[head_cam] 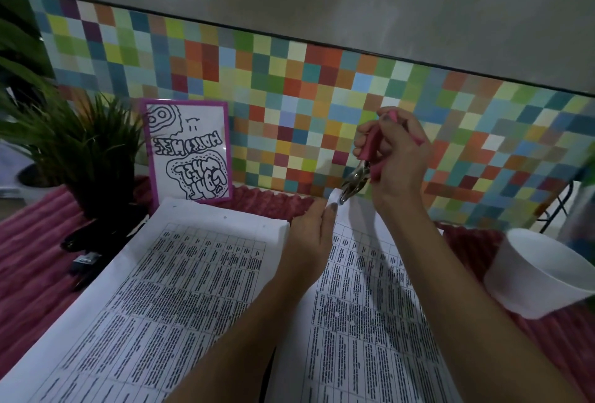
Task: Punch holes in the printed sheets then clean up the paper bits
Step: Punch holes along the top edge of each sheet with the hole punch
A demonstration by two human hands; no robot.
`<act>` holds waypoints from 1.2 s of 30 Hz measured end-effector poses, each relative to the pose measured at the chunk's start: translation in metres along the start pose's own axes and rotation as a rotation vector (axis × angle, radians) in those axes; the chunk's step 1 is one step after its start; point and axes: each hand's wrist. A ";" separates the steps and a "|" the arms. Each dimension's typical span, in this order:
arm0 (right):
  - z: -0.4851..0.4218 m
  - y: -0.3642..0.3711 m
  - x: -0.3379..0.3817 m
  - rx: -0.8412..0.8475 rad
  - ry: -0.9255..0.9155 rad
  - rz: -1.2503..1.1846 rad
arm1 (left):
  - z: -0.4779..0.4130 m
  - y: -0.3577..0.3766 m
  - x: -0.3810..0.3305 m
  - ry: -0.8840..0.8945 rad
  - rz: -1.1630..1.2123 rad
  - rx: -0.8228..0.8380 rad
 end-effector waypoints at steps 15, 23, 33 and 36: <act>-0.007 0.013 -0.007 -0.115 0.058 0.074 | -0.001 -0.002 -0.005 0.027 0.011 0.004; -0.010 0.016 -0.007 -0.229 0.095 0.051 | 0.000 -0.003 -0.004 0.007 0.018 0.017; -0.011 0.012 -0.008 -0.118 0.197 0.103 | 0.000 -0.003 -0.007 0.005 0.028 0.020; -0.007 0.012 -0.005 -0.036 0.219 0.139 | 0.001 -0.003 -0.006 0.008 0.027 0.019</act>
Point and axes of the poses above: each hand's wrist, its own z-axis away from the middle knuckle, its own y-axis out of the palm, x = y × z, and after that the axes turned 4 degrees about z, right-handed
